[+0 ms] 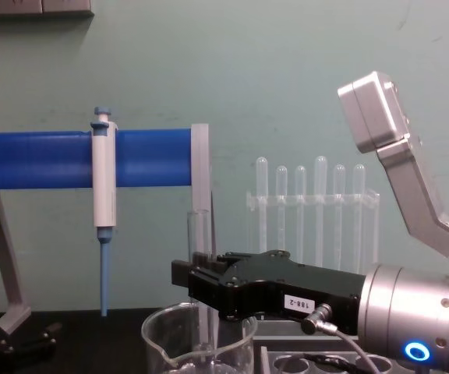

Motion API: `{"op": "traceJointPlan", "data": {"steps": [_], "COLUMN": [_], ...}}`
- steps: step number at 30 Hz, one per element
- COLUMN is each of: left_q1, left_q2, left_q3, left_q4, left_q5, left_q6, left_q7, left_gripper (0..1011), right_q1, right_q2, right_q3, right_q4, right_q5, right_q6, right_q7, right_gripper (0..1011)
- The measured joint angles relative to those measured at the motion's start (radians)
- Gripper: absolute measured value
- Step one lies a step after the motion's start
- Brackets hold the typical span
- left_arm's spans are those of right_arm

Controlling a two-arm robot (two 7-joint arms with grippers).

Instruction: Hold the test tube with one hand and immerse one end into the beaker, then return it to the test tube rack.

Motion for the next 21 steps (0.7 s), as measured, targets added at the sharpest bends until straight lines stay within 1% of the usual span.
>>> {"op": "traceJointPlan", "data": {"steps": [21], "left_q1": [0.0], "left_q2": [0.0], "left_q3": [0.0], "left_q4": [0.0], "left_q5": [0.0], "left_q6": [0.0], "left_q7": [0.0], "left_gripper": [1000], "right_q1": [0.0], "right_q2": [0.0], "right_q3": [0.0], "right_q4": [0.0], "right_q5": [0.0], "right_q6": [0.0], "right_q7": [0.0], "right_gripper": [225]}}
